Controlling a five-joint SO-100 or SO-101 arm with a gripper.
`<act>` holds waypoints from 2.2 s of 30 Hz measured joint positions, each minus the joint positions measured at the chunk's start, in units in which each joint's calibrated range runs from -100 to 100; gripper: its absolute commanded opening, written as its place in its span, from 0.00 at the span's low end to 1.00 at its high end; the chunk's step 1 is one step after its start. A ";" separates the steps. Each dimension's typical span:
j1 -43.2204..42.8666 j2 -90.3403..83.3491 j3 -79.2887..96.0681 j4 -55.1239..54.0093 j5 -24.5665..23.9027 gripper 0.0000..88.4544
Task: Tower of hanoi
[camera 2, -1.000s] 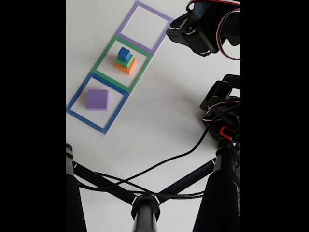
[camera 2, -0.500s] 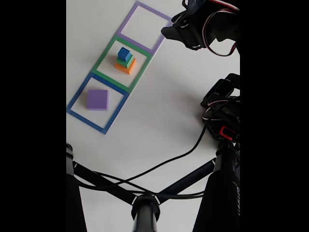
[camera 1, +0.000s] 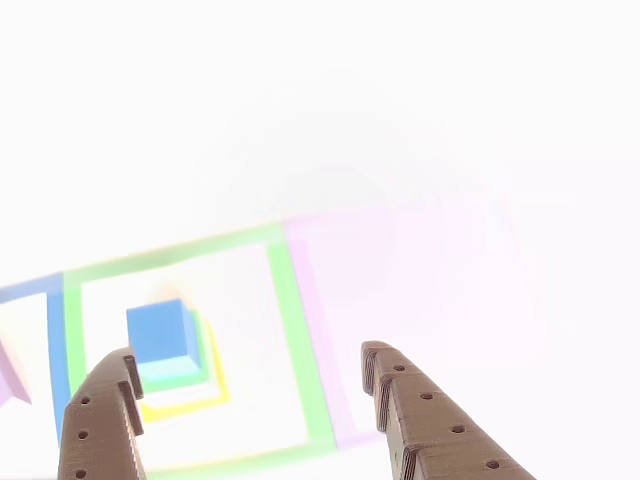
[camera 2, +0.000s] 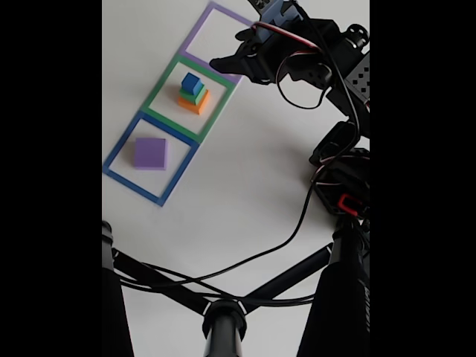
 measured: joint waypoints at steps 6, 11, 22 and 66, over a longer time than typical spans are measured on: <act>-0.49 1.01 13.93 -20.55 0.00 0.35; -2.13 3.55 20.63 -31.78 0.00 0.35; -3.52 17.22 25.67 -53.53 0.00 0.35; -10.23 48.54 23.59 -84.51 0.00 0.19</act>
